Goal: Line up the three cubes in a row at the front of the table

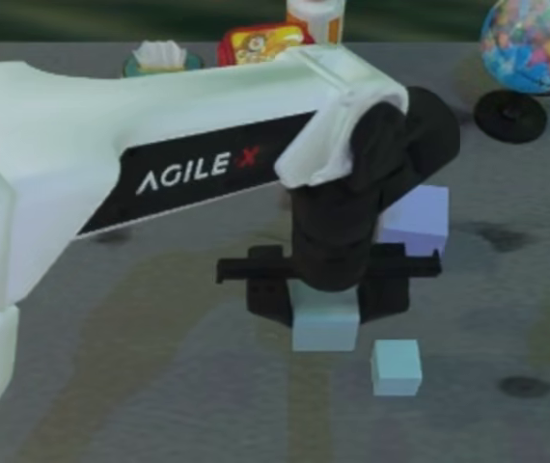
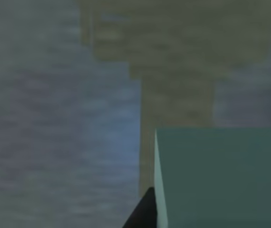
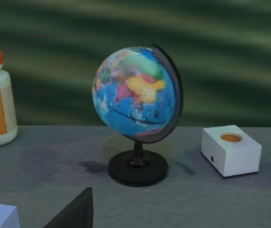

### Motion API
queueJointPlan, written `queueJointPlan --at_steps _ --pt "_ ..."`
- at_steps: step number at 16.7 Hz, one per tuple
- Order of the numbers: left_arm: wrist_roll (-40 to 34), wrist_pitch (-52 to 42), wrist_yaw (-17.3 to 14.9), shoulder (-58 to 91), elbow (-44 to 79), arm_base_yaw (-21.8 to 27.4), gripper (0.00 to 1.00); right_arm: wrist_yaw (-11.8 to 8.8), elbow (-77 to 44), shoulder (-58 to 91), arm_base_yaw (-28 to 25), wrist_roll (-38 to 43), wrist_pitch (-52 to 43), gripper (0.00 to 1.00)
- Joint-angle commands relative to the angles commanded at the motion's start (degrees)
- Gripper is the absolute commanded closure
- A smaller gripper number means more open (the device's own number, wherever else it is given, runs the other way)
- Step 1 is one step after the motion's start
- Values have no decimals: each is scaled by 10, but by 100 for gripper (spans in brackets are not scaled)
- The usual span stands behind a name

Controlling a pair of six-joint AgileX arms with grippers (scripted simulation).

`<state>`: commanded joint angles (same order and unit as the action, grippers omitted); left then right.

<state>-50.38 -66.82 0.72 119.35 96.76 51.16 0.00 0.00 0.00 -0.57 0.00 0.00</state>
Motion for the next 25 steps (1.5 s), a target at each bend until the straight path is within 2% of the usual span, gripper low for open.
queueJointPlan --at_steps 6,13,18,25 --pt "0 2 0 2 -1 -1 100 0 0 0 0 0 0 0" --pt "0 124 0 36 -84 -2 100 0 0 0 0 0 0 0" --pt "0 141 0 42 -98 -1 100 0 0 0 0 0 0 0" --pt "0 141 0 42 -98 -1 47 0 0 0 0 0 0 0"
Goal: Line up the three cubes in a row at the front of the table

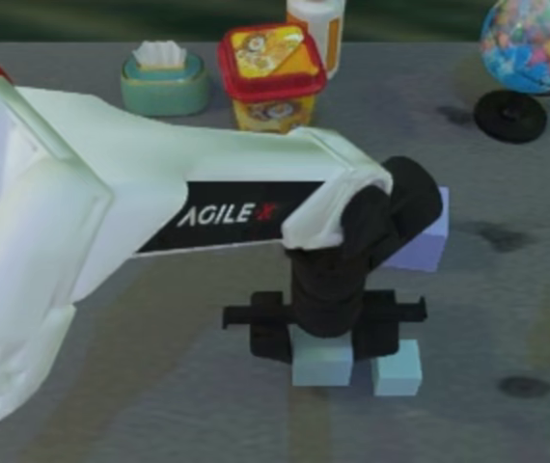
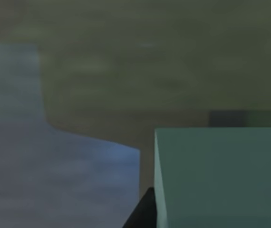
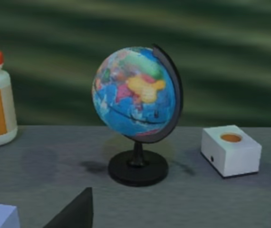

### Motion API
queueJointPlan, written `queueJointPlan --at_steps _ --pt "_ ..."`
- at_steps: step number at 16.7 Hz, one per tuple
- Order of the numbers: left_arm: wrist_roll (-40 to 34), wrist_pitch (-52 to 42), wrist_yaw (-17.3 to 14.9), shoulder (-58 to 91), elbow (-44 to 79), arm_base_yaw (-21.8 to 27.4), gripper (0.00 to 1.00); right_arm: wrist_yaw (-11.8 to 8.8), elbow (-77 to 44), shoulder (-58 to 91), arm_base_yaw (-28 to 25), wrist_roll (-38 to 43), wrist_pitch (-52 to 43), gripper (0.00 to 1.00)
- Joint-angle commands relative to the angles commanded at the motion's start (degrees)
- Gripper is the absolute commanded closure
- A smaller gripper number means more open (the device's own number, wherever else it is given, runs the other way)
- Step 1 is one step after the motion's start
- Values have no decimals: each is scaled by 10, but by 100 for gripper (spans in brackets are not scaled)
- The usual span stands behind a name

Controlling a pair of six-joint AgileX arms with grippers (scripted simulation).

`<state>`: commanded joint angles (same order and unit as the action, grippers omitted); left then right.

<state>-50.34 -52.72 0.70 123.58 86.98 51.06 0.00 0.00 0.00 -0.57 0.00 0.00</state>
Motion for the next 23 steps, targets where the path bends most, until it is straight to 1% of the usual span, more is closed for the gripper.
queueJointPlan --at_steps 6,7,16,18,23 --pt "0 0 0 0 0 0 2 0 0 0 0 0 0 0" --pt "0 0 0 0 0 0 0 0 0 0 0 0 0 0" --pt "0 -2 0 -1 2 0 0 0 0 0 0 0 0 0" --pt "-1 -24 0 -7 20 -1 0 0 0 0 0 0 0 0" --pt "-4 -126 0 -38 84 -8 0 0 0 0 0 0 0 0"
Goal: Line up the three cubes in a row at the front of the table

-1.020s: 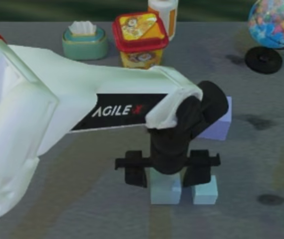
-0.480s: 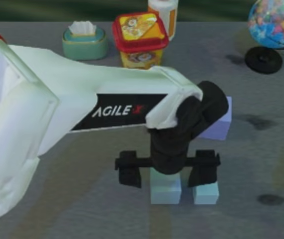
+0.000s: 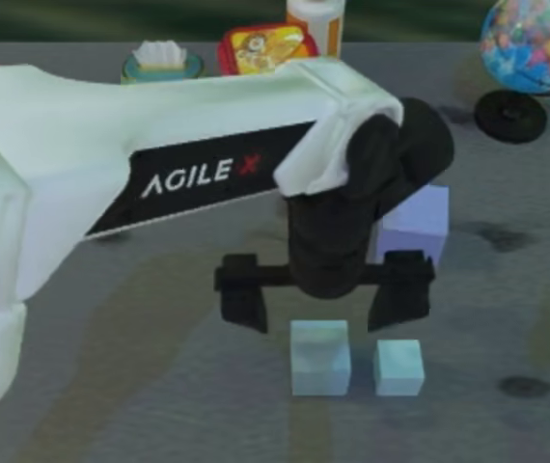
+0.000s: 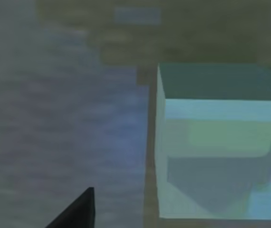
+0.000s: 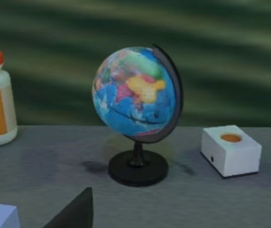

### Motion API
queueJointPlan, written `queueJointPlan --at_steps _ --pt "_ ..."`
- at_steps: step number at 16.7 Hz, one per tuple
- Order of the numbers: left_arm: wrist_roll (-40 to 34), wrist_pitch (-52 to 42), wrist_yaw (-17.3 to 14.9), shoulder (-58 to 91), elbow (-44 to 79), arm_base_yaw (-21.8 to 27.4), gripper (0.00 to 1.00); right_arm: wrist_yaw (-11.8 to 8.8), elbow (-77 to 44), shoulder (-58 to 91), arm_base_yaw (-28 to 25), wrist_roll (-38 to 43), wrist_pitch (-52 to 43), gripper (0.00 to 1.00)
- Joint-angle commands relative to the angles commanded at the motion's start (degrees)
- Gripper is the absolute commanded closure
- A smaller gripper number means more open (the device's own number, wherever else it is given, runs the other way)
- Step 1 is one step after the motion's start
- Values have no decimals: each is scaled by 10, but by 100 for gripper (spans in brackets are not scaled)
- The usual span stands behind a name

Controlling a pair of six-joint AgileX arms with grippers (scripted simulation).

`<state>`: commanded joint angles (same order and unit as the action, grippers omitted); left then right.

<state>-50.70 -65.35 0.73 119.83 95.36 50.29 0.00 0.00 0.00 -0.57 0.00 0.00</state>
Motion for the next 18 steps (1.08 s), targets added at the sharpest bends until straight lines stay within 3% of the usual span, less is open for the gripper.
queueJointPlan --at_steps 9,13,18 --pt "5 7 2 -37 -19 -15 0 -1 -35 35 -9 12 -25 0" --pt "23 75 6 -157 -121 -77 0 -1 -163 165 -36 51 -108 0" --pt "84 204 10 -416 -329 -195 0 2 -419 452 -84 122 -268 0"
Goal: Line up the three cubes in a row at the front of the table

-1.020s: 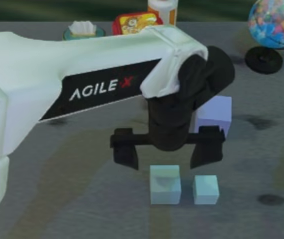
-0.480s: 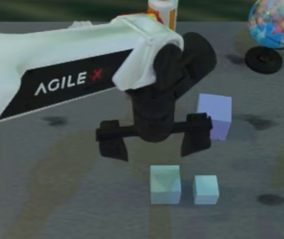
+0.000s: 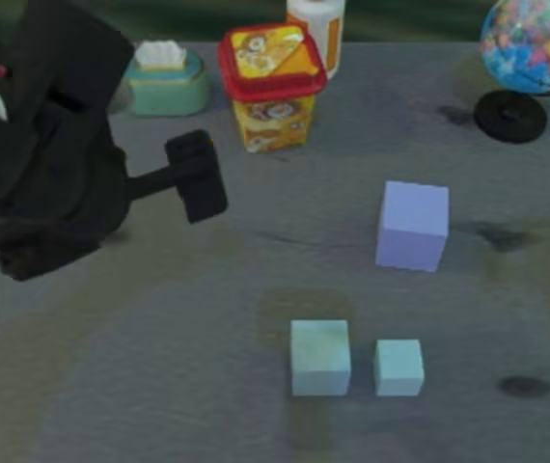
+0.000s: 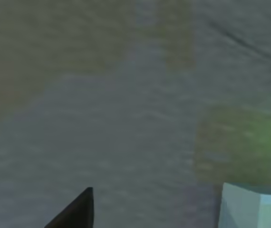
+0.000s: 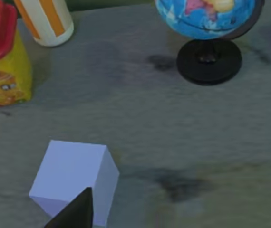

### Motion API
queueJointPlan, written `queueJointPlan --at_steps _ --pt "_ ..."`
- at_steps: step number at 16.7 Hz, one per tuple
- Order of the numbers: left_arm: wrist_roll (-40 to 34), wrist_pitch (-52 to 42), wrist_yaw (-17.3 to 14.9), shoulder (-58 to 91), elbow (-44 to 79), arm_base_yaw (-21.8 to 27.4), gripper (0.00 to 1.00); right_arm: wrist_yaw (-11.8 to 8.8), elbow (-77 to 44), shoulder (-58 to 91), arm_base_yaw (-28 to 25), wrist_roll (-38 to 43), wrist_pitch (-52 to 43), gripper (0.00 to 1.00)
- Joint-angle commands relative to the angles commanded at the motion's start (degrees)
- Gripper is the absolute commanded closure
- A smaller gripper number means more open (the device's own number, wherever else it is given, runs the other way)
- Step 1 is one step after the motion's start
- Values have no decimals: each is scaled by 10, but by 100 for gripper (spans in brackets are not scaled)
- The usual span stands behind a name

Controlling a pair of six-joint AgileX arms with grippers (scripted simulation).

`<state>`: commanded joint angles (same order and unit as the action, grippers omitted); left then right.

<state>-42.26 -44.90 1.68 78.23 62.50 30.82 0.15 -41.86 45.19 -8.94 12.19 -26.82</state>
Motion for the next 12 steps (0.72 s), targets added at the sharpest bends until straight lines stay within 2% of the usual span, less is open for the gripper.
queueJointPlan --at_steps 7,12 --pt "173 208 0 -413 -346 -173 0 -1 -377 466 -75 108 -254 0" --pt "309 341 -7 -624 -520 -262 0 -1 -597 711 -119 172 -395 0"
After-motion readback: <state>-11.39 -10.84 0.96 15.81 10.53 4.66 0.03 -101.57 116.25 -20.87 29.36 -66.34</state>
